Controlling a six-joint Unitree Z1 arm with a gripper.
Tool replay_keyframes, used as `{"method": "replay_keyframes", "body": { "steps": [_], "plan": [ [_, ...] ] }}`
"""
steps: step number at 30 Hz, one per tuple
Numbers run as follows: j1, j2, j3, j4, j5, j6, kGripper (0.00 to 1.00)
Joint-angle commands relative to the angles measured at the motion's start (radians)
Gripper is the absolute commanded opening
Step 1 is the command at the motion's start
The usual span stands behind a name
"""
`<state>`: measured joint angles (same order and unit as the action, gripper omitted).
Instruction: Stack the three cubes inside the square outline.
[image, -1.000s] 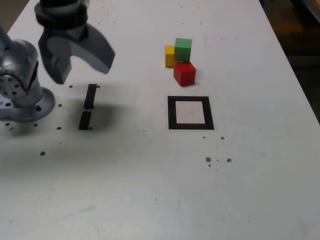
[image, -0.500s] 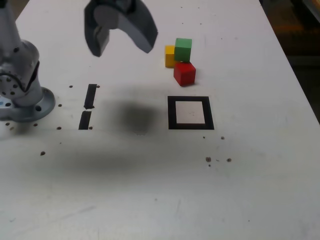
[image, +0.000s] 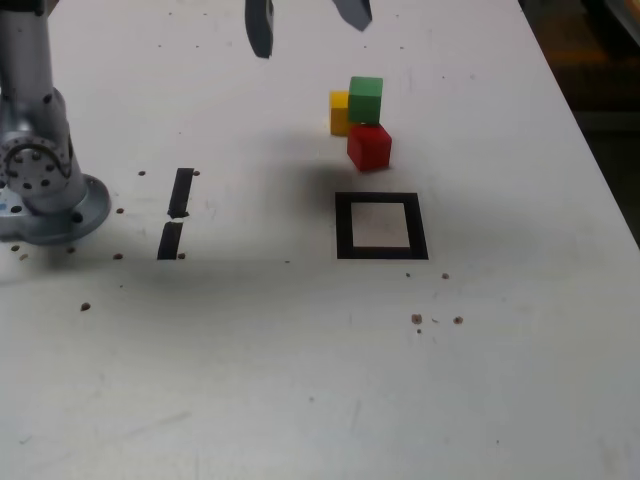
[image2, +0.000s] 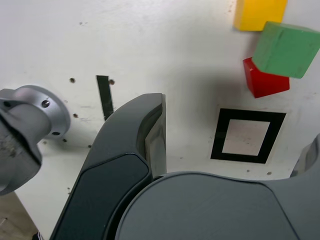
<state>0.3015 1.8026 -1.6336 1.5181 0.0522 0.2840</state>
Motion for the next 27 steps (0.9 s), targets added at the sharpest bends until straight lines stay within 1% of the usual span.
{"method": "replay_keyframes", "body": {
  "steps": [1,10,15,17,23,27],
  "plan": [
    [0.004,0.015,0.002,-0.012,0.007,-0.002,0.97],
    [0.004,0.099,-0.004,-0.081,0.06,-0.005,0.96],
    [0.005,0.151,0.005,-0.118,0.075,-0.009,0.95],
    [0.005,0.165,0.008,-0.136,0.083,-0.013,0.94],
    [0.004,0.197,0.007,-0.192,0.127,-0.032,0.9],
    [0.002,0.205,0.008,-0.208,0.134,-0.033,0.87]
  ]
}}
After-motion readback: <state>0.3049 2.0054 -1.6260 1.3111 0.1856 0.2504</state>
